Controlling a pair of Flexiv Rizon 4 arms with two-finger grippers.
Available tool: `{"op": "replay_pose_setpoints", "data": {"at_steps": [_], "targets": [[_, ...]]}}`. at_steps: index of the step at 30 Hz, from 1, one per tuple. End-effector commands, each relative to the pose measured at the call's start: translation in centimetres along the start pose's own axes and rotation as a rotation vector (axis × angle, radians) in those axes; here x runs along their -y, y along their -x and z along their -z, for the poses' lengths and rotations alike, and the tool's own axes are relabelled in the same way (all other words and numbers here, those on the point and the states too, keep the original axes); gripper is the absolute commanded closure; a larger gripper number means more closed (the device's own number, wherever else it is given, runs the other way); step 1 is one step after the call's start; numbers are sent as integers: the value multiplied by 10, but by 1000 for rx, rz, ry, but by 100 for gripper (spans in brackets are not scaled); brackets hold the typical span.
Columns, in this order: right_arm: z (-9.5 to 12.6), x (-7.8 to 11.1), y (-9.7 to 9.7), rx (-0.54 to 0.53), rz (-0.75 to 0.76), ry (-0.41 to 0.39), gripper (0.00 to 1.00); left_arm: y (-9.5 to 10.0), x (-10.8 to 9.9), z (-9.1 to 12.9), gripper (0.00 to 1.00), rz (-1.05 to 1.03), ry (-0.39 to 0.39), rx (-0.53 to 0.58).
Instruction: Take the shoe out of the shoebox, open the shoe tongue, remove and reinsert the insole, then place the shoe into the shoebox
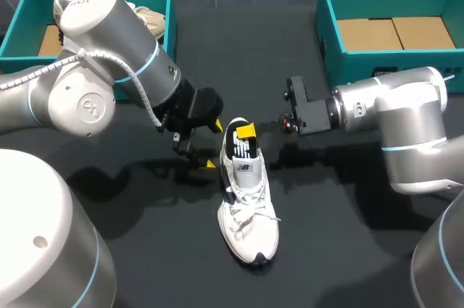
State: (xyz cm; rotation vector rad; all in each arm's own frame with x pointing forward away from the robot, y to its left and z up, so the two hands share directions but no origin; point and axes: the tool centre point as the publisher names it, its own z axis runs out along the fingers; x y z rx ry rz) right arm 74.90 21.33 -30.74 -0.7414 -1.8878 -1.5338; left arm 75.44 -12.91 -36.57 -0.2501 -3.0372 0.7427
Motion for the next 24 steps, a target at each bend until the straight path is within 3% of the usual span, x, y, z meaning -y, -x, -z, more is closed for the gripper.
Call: {"op": "replay_pose_setpoints", "data": {"at_steps": [1, 11, 18, 19, 20, 22, 24], "targets": [[-5, 1, 8, -11, -21, -17, 100, 0, 0, -1, 0, -1, 1, 0], [-13, 37, 4, 32, -116, 3, 100, 0, 0, -1, 0, -1, 1, 0], [-10, 38, -2, 69, -105, 20, 100, 0, 0, -1, 0, -1, 1, 0], [-10, 36, -3, 75, -98, 21, 84, 0, 0, -1, 0, -1, 1, 0], [-9, 35, -4, 82, -87, 23, 76, 0, 0, -1, 0, -1, 1, 0], [-9, 34, -4, 91, -70, 23, 63, 0, 0, -1, 0, -1, 1, 0], [-8, 29, -5, 102, -53, 20, 58, 0, 0, -1, 0, -1, 1, 0]]}}
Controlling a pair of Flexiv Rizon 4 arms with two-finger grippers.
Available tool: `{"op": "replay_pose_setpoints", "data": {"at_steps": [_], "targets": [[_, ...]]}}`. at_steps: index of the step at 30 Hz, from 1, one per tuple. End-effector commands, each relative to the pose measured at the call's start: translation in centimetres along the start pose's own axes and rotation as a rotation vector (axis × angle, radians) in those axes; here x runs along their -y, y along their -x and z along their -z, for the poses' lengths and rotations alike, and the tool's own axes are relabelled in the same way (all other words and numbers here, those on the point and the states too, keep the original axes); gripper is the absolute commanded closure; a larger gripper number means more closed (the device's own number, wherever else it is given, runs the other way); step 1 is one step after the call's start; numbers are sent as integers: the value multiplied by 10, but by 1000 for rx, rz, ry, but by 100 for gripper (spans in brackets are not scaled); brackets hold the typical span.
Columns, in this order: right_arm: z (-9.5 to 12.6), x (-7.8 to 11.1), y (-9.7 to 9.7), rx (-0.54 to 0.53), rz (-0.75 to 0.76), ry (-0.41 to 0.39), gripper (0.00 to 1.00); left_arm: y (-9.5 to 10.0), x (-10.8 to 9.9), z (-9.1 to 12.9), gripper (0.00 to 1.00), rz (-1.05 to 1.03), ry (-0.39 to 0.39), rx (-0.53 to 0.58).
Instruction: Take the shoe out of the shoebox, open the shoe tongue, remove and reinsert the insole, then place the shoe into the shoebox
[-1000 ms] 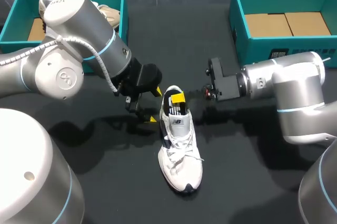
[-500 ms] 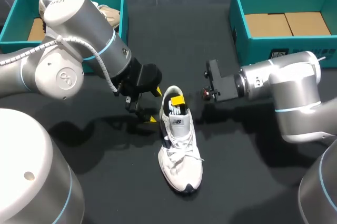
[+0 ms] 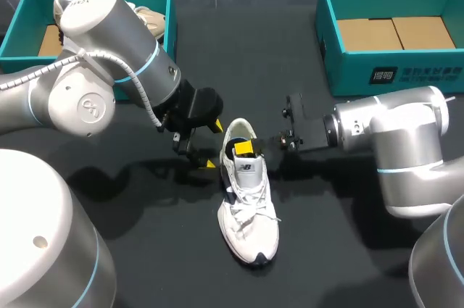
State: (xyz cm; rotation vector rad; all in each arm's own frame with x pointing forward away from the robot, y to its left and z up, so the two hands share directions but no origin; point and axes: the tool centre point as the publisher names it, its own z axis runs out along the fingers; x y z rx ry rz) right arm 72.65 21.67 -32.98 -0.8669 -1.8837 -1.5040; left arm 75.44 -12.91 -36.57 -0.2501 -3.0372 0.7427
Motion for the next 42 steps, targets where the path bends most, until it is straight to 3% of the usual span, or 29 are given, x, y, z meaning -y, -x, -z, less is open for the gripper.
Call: {"op": "replay_pose_setpoints", "data": {"at_steps": [1, 16, 18, 20, 21, 30, 40, 41, 42], "targets": [[3, -3, -7, 35, 21, 3, 55, 0, 0, -1, 0, -1, 1, 0], [15, -24, -6, 79, 72, 7, 60, 0, 0, -1, 0, -1, 1, 0], [16, -26, -5, 79, 72, 10, 69, 0, 0, -1, 0, -1, 1, 0], [16, -28, -2, 75, 69, 12, 94, 0, 0, -1, 0, -1, 1, 0], [15, -28, 0, 72, 66, 11, 100, 0, 0, -1, 0, -1, 1, 0], [8, -16, 13, 73, 2, -7, 100, 0, 0, -1, 0, -1, 1, 0], [4, 3, 12, 85, -54, -8, 100, 0, 0, -1, 0, -1, 1, 0], [4, 3, 11, 87, -47, -5, 82, 0, 0, -1, 0, -1, 1, 0], [5, 2, 9, 89, -39, -3, 69, 0, 0, -1, 0, -1, 1, 0]]}}
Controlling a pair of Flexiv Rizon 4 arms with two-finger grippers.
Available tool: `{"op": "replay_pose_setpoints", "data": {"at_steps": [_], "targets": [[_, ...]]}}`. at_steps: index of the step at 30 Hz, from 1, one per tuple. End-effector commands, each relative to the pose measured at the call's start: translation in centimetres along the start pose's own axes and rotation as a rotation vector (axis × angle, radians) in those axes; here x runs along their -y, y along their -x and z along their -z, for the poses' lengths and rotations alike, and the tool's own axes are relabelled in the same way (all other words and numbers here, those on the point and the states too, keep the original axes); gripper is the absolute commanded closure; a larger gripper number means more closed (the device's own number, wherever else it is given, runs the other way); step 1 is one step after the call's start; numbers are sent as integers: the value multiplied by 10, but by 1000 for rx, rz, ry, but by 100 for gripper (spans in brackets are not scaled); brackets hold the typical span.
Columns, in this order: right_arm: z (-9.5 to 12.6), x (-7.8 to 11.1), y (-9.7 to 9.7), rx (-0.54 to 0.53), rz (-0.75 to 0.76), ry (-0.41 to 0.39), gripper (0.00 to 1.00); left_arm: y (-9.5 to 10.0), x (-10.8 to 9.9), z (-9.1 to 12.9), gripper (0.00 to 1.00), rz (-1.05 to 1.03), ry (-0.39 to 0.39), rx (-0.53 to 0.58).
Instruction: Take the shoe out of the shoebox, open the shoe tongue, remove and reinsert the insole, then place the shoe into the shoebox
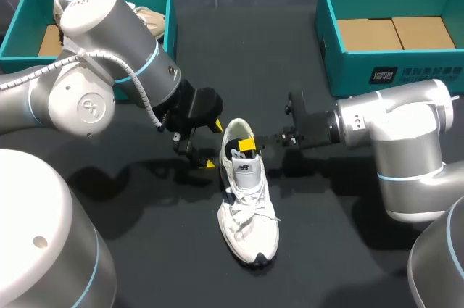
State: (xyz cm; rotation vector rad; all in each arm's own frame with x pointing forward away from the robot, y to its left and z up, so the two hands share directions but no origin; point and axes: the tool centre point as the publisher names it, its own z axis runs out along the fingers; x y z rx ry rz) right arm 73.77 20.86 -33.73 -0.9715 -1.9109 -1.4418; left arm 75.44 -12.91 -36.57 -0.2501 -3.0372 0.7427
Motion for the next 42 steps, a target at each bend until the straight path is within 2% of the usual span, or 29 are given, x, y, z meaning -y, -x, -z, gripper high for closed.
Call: {"op": "replay_pose_setpoints", "data": {"at_steps": [1, 2, 5, 6, 7, 11, 13, 18, 24, 26, 29, 42], "targets": [[0, 3, -6, 14, 20, 15, 65, 0, 0, -1, 0, -1, 1, 0], [1, 2, -8, 16, 27, 16, 56, 0, 0, -1, 0, -1, 1, 0], [2, -1, -10, 21, 45, 14, 51, 0, 0, -1, 0, -1, 1, 0], [2, -3, -10, 23, 51, 14, 48, 0, 0, -1, 0, -1, 1, 0], [3, -4, -11, 25, 56, 13, 39, 0, 0, -1, 0, -1, 1, 0], [6, -9, -13, 34, 70, 9, 32, 0, 0, -1, 0, -1, 1, 0], [8, -12, -13, 39, 72, 7, 23, 0, 0, -1, 0, -1, 1, 0], [12, -14, -13, 56, 68, 1, 22, 0, 1, 2, 0, -5, -4, 3], [22, -14, -16, 79, 60, 0, 24, -1, 3, 9, 0, -23, -7, 11], [23, -14, -17, 89, 56, -2, 28, -1, 4, 11, 0, -28, -7, 13], [27, -14, -18, 102, 48, -4, 27, -1, 4, 14, 0, -35, -6, 14], [67, -14, -16, 178, -12, -9, 27, 3, -10, 45, 0, -92, -3, -33]]}}
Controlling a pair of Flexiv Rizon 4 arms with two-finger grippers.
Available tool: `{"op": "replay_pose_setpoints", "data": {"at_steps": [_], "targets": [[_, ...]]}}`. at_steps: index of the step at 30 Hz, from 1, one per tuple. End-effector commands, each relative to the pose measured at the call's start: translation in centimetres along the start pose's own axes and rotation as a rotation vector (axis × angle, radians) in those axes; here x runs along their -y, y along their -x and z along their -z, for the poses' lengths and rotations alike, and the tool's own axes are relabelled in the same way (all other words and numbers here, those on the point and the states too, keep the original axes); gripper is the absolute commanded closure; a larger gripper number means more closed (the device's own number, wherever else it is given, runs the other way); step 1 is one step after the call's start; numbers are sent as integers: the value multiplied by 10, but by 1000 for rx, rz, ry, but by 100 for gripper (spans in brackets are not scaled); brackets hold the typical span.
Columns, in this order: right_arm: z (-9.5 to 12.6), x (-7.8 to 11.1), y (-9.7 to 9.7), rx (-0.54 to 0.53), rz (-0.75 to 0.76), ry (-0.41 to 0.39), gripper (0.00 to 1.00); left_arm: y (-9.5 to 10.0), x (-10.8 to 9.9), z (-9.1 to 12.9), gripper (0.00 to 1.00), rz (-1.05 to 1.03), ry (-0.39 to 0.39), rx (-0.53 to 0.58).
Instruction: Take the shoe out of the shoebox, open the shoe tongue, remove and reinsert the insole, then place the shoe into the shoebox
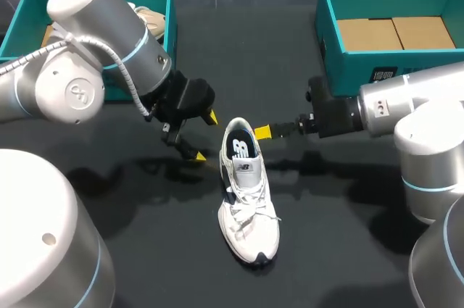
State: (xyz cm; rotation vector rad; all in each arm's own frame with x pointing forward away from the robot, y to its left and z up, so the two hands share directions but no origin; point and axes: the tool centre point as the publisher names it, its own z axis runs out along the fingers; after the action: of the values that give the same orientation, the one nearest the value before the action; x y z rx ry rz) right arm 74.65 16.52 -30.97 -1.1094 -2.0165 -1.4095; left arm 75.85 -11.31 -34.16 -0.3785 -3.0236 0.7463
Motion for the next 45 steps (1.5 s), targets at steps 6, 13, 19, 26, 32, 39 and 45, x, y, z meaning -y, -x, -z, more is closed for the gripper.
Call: {"op": "replay_pose_setpoints", "data": {"at_steps": [6, 13, 19, 26, 32, 39, 45], "targets": [[46, -2, -3, 93, -69, -44, 32, 4, -21, 38, 0, -44, 32, -25], [67, -13, -3, 164, -166, -179, 34, 8, -36, 67, 0, -65, 75, -34], [83, -23, -3, 209, -267, -314, 32, 16, -53, 95, 0, -70, 91, -55], [96, -32, -8, 268, -331, -394, 33, 27, -65, 126, 0, -99, 114, -74], [104, -38, -17, 402, -366, -416, 34, 39, -80, 154, 0, -178, 121, -129], [99, -45, -36, 547, -402, -377, 44, 63, -104, 186, 0, -242, 113, -149], [74, -47, -58, 678, -446, -369, 52, 86, -132, 220, 0, -293, 121, -158]]}}
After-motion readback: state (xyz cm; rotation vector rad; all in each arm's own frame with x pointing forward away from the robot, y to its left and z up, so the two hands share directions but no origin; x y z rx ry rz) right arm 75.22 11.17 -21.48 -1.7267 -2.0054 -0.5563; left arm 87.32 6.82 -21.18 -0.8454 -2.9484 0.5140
